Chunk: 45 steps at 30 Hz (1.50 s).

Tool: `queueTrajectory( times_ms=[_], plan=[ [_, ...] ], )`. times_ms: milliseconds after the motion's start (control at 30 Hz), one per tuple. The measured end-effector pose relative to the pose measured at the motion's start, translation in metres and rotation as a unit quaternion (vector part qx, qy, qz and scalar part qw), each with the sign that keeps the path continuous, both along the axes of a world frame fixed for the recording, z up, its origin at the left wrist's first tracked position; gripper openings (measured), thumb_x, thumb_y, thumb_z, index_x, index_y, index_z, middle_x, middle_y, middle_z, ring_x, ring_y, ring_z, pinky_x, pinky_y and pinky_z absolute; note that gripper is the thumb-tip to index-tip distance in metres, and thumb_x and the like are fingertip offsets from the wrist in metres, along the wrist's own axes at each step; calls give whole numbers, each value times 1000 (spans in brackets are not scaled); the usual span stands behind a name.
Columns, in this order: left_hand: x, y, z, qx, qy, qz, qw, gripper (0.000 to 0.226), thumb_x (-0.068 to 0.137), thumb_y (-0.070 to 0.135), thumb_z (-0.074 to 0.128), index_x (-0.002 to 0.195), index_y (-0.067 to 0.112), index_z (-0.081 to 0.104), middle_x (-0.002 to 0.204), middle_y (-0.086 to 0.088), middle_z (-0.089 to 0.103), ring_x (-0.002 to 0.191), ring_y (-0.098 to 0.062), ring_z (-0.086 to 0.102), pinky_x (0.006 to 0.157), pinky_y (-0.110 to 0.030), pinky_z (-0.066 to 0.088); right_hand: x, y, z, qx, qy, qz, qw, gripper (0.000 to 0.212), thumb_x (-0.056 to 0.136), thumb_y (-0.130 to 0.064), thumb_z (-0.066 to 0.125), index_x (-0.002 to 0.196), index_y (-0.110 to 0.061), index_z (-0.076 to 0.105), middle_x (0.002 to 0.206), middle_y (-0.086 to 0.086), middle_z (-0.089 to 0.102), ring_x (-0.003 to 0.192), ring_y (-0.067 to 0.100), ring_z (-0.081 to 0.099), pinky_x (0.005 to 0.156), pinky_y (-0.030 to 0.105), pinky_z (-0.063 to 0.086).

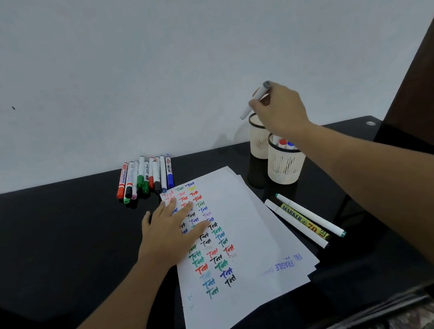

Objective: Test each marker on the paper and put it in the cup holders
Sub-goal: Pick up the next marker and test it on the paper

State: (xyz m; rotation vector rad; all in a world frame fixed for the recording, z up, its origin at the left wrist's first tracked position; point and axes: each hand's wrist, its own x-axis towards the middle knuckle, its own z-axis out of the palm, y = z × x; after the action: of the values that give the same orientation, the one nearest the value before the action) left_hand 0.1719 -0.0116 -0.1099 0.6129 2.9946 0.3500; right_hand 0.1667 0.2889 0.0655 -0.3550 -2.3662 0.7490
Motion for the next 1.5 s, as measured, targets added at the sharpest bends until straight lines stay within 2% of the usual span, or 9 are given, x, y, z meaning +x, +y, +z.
queueTrajectory(
  times_ms=[133, 300, 767, 867, 1000, 1133, 1300, 1400, 1500],
  plan=[
    [-1, 0, 1, 6, 3, 0, 1000, 90, 77, 93, 23, 155, 48, 24, 168, 7, 14, 155, -16, 3, 124, -49, -4, -17, 29, 1, 1, -29, -51, 998, 17, 100, -34, 57, 104, -19, 63, 81, -6, 63, 76, 17, 62, 72, 37, 53],
    [-4, -1, -1, 3, 8, 1, 1000, 91, 76, 96, 19, 155, 51, 22, 168, 9, 14, 155, -15, 4, 124, -48, -3, -26, 53, -5, 0, -64, -59, 996, 19, 99, -36, 63, 97, -17, 63, 79, -5, 62, 72, 17, 60, 76, 43, 56],
    [-4, 0, 0, 7, 14, 1, 1000, 92, 74, 96, 16, 154, 52, 23, 167, 9, 15, 154, -15, 4, 124, -48, -2, -44, 69, -16, -16, -118, -52, 992, 7, 96, -36, 68, 98, -30, 64, 83, -12, 63, 91, 22, 65, 95, 53, 53],
    [-4, -1, -1, 8, 15, 2, 1000, 93, 73, 97, 15, 154, 52, 23, 167, 9, 15, 154, -15, 4, 124, -49, -2, -46, 68, -18, -23, -132, -55, 990, 15, 94, -39, 70, 103, -30, 63, 97, -4, 69, 96, 24, 66, 97, 54, 52],
    [-5, -1, -1, 5, 11, 2, 1000, 93, 73, 97, 15, 154, 52, 23, 167, 9, 15, 155, -15, 4, 124, -49, -1, -45, 68, -18, -41, -122, -57, 990, 44, 93, -46, 72, 130, -25, 62, 119, -1, 70, 112, 24, 64, 103, 53, 50],
    [-5, 0, -1, 6, 12, 3, 1000, 92, 74, 97, 17, 154, 52, 23, 167, 8, 15, 154, -15, 5, 124, -48, -2, -40, 65, -16, -37, -97, -51, 993, 42, 93, -44, 72, 128, -24, 62, 104, -8, 65, 110, 21, 64, 104, 51, 49],
    [-5, 0, -1, 12, 14, 6, 1000, 91, 75, 96, 20, 154, 51, 25, 167, 8, 17, 154, -15, 6, 124, -48, -2, -27, 36, -9, 64, -35, -38, 997, 12, 100, -41, 62, 102, -29, 62, 86, -15, 65, 84, 11, 65, 96, 41, 38],
    [-5, 1, 0, 21, 11, 8, 1000, 92, 75, 96, 23, 153, 49, 30, 167, 7, 19, 154, -16, 8, 124, -48, -1, -14, 0, -8, 108, 9, 8, 994, 14, 101, -41, 58, 100, -29, 64, 86, -12, 66, 88, 13, 62, 93, 40, 36],
    [-2, 1, 3, 35, 6, 9, 999, 90, 76, 94, 28, 152, 46, 35, 166, 6, 21, 154, -16, 9, 124, -48, -2, -2, -45, -23, 151, -9, 106, 983, 17, 102, -42, 55, 105, -30, 66, 83, -10, 63, 86, 15, 60, 90, 41, 45]
  ],
)
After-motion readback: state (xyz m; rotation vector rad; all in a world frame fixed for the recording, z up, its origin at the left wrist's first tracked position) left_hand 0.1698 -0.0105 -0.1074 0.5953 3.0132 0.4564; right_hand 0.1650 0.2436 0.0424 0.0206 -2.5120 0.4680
